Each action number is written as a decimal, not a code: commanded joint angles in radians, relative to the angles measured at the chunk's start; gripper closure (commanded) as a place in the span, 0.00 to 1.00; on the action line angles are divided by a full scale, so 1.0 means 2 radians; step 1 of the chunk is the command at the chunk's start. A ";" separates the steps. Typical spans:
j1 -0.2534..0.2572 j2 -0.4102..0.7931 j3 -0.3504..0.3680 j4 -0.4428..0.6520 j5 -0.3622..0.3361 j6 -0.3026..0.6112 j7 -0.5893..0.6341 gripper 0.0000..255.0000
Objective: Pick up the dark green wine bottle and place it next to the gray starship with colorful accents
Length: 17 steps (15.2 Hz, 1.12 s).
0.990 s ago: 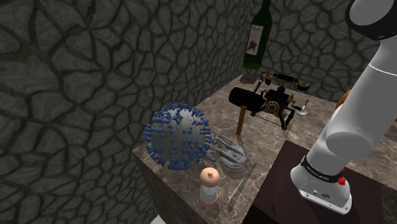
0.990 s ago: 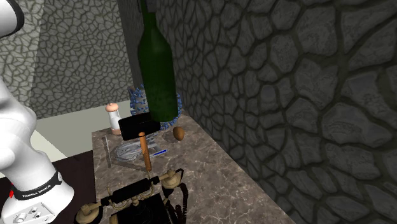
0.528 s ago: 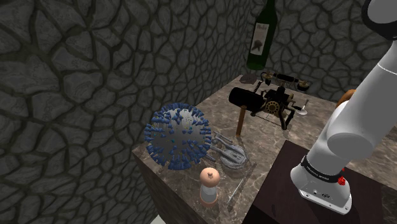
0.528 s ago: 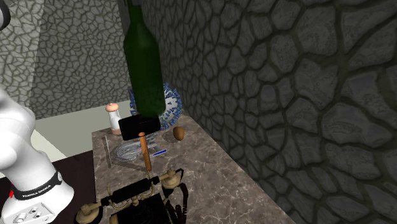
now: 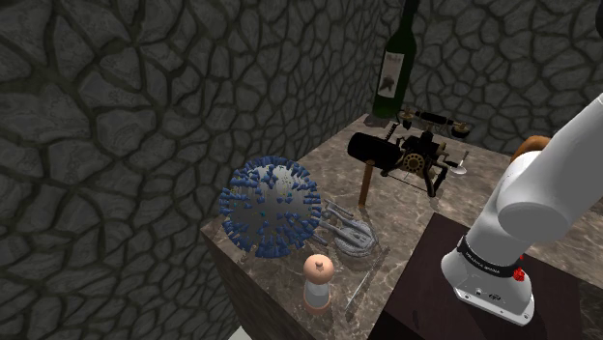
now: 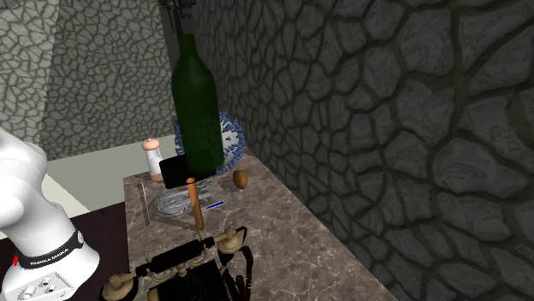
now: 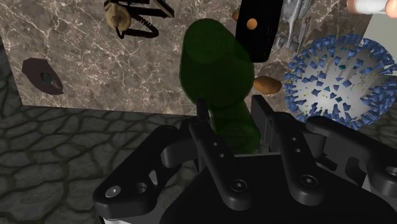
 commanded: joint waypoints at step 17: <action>-0.004 -0.087 0.011 -0.223 -0.020 0.139 0.017 1.00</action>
